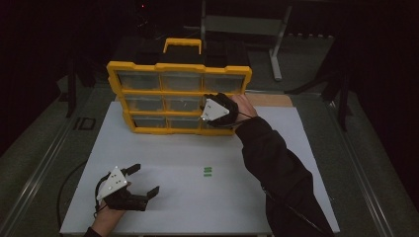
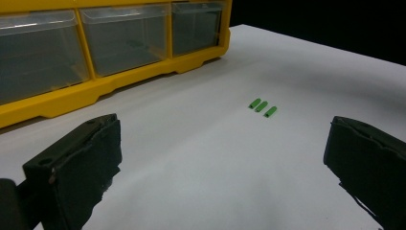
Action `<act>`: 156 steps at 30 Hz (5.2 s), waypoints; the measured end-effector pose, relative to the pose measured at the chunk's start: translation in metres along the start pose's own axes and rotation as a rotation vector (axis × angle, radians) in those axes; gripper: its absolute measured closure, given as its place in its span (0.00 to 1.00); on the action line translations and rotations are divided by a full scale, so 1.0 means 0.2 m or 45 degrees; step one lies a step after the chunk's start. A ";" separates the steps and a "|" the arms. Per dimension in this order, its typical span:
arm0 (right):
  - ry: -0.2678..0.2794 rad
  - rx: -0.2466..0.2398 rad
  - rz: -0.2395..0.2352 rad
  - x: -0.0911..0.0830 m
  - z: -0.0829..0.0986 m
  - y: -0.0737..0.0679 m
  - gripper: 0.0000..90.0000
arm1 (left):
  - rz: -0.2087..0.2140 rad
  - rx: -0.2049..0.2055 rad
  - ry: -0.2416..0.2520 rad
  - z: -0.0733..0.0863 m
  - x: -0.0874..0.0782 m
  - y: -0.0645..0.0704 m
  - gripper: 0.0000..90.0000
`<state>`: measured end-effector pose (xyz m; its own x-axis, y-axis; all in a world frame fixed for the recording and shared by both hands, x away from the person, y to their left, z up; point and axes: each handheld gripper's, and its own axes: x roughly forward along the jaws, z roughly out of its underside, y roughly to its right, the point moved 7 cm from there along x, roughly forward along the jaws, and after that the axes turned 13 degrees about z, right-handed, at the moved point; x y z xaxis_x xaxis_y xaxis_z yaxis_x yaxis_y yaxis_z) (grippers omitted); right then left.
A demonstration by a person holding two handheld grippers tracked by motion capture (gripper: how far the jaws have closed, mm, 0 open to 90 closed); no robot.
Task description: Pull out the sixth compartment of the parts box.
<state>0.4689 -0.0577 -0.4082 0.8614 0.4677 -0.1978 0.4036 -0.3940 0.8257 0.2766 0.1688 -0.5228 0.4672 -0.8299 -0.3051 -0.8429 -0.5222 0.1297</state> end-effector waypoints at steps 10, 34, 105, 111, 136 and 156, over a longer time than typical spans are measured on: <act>-0.028 -0.050 0.027 0.02 0.01 -0.02 0.70 | 0.004 0.005 -0.003 0.00 0.00 0.01 0.00; -0.065 -0.132 -0.008 -0.03 -0.01 -0.02 0.79 | 0.001 0.007 -0.005 0.00 0.00 0.00 0.00; 0.130 -0.157 -0.202 -0.29 -0.06 -0.10 0.82 | -0.001 0.014 -0.006 0.00 0.00 0.01 0.00; 0.100 -0.135 -0.223 -0.29 -0.07 -0.10 0.80 | 0.002 0.007 -0.005 0.00 0.00 0.01 0.00; -0.035 0.839 -0.291 -0.37 -0.04 -0.01 0.13 | 0.002 0.005 -0.007 0.00 0.00 0.01 0.00; 0.036 0.902 -0.331 -0.59 0.05 -0.14 0.16 | 0.002 0.012 -0.005 -0.01 0.01 0.01 0.00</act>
<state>0.3600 -0.1099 -0.4133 0.7069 0.6314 -0.3187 0.7027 -0.6782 0.2151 0.2758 0.1663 -0.5219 0.4647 -0.8299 -0.3086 -0.8462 -0.5189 0.1212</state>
